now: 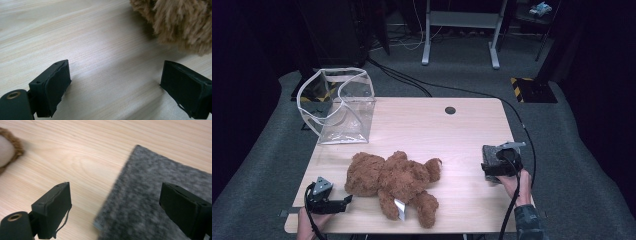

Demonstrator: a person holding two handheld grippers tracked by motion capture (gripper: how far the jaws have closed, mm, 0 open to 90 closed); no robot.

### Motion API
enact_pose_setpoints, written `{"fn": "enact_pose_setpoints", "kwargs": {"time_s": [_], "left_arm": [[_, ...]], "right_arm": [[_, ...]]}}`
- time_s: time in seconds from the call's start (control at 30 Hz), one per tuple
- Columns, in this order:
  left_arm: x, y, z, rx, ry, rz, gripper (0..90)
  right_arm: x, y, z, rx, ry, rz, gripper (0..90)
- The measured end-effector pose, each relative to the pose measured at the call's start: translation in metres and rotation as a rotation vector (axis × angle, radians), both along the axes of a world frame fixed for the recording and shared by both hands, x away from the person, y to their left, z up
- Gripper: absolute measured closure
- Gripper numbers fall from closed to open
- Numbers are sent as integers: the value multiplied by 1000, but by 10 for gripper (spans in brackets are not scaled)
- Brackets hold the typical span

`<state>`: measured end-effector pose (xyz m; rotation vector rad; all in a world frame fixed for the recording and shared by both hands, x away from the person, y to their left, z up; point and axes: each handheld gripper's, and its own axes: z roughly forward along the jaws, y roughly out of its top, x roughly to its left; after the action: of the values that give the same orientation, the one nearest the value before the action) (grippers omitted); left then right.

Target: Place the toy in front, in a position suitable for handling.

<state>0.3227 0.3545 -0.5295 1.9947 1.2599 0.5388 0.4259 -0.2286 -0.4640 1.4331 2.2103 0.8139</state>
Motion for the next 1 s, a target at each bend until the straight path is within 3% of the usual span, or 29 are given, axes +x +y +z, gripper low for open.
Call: {"fn": "enact_pose_setpoints", "kwargs": {"time_s": [0.27,0.47,0.67,0.77,1.0], "left_arm": [[-5,-4,18,-40,-43,-57,105],[-5,-14,28,-15,-60,-112,124],[-4,-18,30,-18,-70,-130,141],[-3,-21,29,0,-66,-141,168],[1,-24,28,-16,-75,-148,204]], "right_arm": [[-1,36,1,18,-7,84,102],[-2,68,3,42,-4,161,111],[-1,99,2,60,6,245,121],[0,114,0,65,21,287,127],[5,138,-7,76,48,342,140]]}}
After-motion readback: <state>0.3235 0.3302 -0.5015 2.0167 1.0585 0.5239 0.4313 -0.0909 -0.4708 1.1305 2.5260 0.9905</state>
